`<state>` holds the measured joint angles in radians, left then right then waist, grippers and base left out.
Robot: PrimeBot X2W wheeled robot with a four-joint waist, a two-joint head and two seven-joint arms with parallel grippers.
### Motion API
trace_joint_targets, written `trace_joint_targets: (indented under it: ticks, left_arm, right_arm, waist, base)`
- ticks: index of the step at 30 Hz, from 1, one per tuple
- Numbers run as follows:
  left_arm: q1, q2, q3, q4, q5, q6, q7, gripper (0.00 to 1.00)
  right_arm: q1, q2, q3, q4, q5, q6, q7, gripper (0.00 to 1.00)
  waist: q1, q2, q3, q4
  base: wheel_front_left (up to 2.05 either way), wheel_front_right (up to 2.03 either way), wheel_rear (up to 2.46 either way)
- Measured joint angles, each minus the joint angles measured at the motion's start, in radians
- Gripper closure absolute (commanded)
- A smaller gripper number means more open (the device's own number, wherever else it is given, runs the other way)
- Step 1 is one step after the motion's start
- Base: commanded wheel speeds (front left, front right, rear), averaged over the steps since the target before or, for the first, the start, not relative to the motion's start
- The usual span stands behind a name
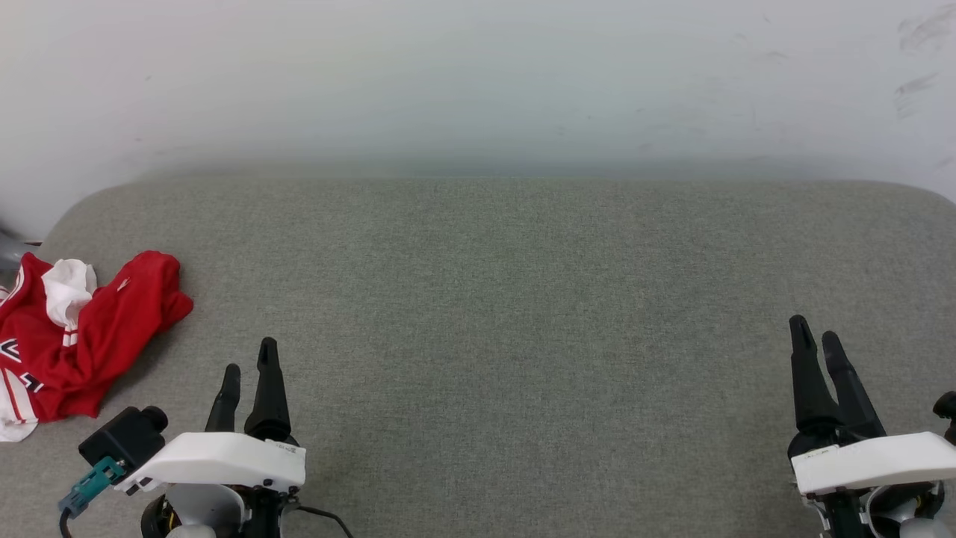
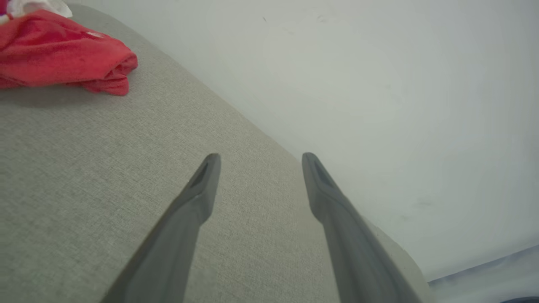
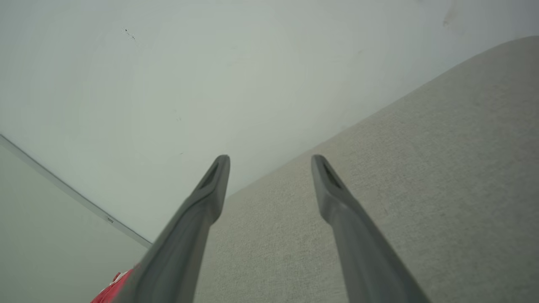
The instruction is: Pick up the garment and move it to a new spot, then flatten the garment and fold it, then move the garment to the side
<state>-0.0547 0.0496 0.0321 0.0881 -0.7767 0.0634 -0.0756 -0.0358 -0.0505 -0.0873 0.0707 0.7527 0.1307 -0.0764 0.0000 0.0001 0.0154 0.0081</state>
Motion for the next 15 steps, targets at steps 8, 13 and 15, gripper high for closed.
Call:
trace_joint_targets:
  ticks: [8,13,15]
  left_arm:
    - [0.004,0.013,-0.036,-0.002,0.109,0.034,-0.026,0.00]
    - [0.005,0.021,-0.058,-0.005,0.169,0.053,-0.041,0.00]
    - [0.005,0.027,-0.064,-0.006,0.192,0.061,-0.046,0.00]
  right_arm:
    - [0.004,0.000,0.005,-0.004,-0.117,0.000,-0.025,0.00]
    - [0.009,0.000,0.005,-0.007,-0.181,0.000,-0.039,0.00]
    - [0.013,0.000,0.006,-0.008,-0.203,0.000,-0.046,0.00]
  waist:
    - [0.0000,0.0000,0.001,0.001]
    - [0.0000,0.0000,0.001,0.003]
    - [0.0000,0.0000,0.001,0.003]
  base:
    - [0.00,0.00,0.00]
    - [0.00,0.00,0.00]
    - [0.00,0.00,0.00]
